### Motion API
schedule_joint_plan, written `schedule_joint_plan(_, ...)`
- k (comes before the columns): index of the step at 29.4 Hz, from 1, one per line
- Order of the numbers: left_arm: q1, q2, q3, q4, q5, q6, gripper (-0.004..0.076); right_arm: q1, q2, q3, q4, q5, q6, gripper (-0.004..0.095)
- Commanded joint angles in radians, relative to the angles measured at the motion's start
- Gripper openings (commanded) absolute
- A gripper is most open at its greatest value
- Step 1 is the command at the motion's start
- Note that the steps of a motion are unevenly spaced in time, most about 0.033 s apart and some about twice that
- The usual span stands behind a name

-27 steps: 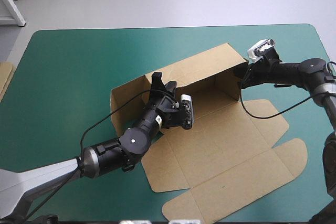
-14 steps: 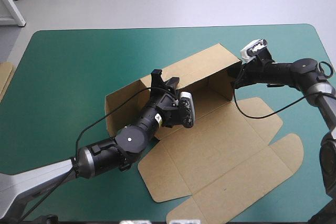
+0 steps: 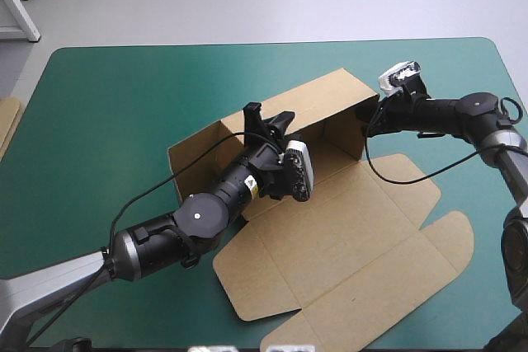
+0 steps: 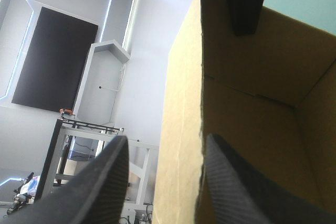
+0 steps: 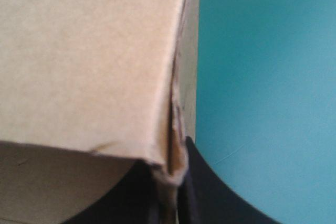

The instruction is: Fold the box

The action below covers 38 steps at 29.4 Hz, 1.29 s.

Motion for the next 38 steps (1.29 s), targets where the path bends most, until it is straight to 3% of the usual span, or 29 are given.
schedule_joint_plan(1,-0.047,-0.042,-0.037,0.025,0.050,-0.014,0.0430,0.002,-0.045,-0.023,0.080,-0.009,0.038,-0.0016)
schedule_joint_plan(6,-0.156,-0.042,-0.041,0.050,0.089,-0.020,0.0440,0.002,-0.045,-0.023,0.080,-0.013,0.052,-0.0016)
schedule_joint_plan(9,-0.197,-0.042,-0.067,0.033,0.100,-0.112,0.0440,0.002,-0.045,-0.023,0.080,-0.014,0.061,-0.0016)
schedule_joint_plan(14,-0.204,-0.065,-0.165,-0.176,0.062,-0.195,0.0439,0.002,-0.045,-0.023,0.052,-0.015,0.133,-0.0016)
schedule_joint_plan(18,-0.186,-0.101,-0.268,-0.323,0.115,-0.191,0.0430,0.002,-0.045,-0.023,0.002,-0.015,0.248,-0.0015)
schedule_joint_plan(23,-0.050,-0.165,-0.364,-0.621,0.222,-0.097,0.0418,0.002,-0.047,-0.081,-0.120,0.002,0.451,-0.0015)
schedule_joint_plan(27,0.114,-0.211,-0.385,-0.856,0.288,0.075,0.0409,0.002,-0.047,-0.186,-0.273,0.042,0.598,-0.0015)
schedule_joint_plan(32,0.312,-0.231,-0.386,-1.044,0.373,0.259,0.0395,0.002,-0.047,-0.340,-0.489,0.150,0.797,-0.0015)
schedule_joint_plan(38,0.534,-0.231,-0.386,-1.155,0.446,0.374,0.0388,0.002,-0.047,-0.501,-0.610,0.286,0.907,-0.0014)
